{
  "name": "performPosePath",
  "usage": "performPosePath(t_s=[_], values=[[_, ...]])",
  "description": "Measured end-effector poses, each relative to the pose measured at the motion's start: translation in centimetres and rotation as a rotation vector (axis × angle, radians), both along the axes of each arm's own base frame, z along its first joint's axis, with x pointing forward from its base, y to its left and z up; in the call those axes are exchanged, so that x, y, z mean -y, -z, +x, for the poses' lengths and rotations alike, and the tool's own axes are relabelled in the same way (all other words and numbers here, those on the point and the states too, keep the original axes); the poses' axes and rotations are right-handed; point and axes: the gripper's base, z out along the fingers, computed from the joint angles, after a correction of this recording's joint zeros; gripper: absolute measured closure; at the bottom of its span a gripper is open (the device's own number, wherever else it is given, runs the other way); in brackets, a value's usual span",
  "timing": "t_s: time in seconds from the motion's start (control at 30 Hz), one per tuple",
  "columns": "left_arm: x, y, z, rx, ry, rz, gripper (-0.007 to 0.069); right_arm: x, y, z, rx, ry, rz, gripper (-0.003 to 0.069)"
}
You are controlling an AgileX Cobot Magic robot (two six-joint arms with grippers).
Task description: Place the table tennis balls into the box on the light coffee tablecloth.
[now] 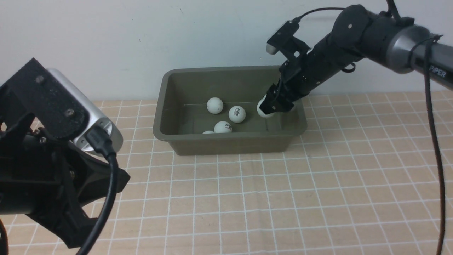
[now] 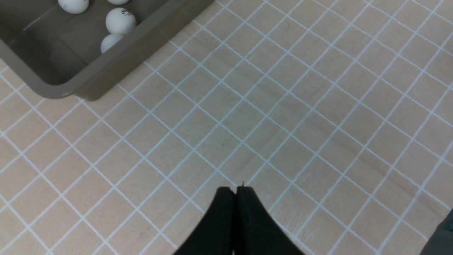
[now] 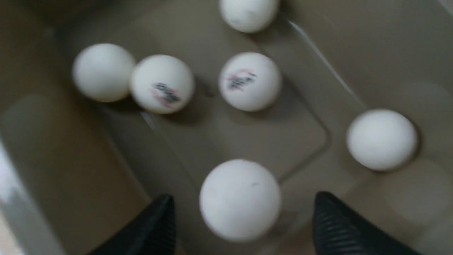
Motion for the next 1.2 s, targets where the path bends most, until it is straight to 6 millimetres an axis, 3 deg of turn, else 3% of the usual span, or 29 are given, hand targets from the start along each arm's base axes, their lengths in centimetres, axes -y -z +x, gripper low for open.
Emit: performPosePath(t_s=[0.1,0.27,0.37,0.4,0.53,0.6,0.63,0.8,1.03,1.2], values=[[0.0,0.0,0.0,-0.001,0.000,-0.003,0.0693,0.8,-1.7,0.2,-0.011,0.055,-0.018,0.0119],[0.0,0.0,0.0,-0.001,0.000,-0.004,0.0693,3.4,-7.5,-0.2,-0.002,0.141,-0.031,0.0148],[0.0,0.0,0.0,-0.001,0.000,-0.004,0.0693,6.2,-11.9,-0.4,0.060,0.267,-0.008,0.0244],[0.0,0.0,0.0,-0.001,0.000,-0.004,0.0693,7.6,-13.8,-0.7,0.092,0.329,0.015,0.0309],[0.0,0.0,0.0,-0.001,0.000,-0.004,0.0693,10.7,-17.7,-1.9,0.154,0.461,0.087,0.0490],[0.0,0.0,0.0,0.000,0.000,-0.004,0.0693,12.7,-20.7,-3.7,0.200,0.520,0.127,0.0629],[0.0,0.0,0.0,0.000,0.000,-0.004,0.0693,12.7,-20.9,-3.8,0.205,0.519,0.130,0.0634],[0.0,-0.2,0.2,0.029,-0.014,-0.017,0.0693,13.5,-26.3,-8.5,0.312,0.531,0.183,0.0675],[0.0,-0.3,0.3,0.041,-0.020,-0.022,0.0693,13.6,-33.9,-17.9,0.473,0.558,0.336,0.0676],[0.0,-0.3,0.4,0.042,-0.020,-0.022,0.0693,13.6,-35.7,-23.8,0.502,0.554,0.399,0.0676]])
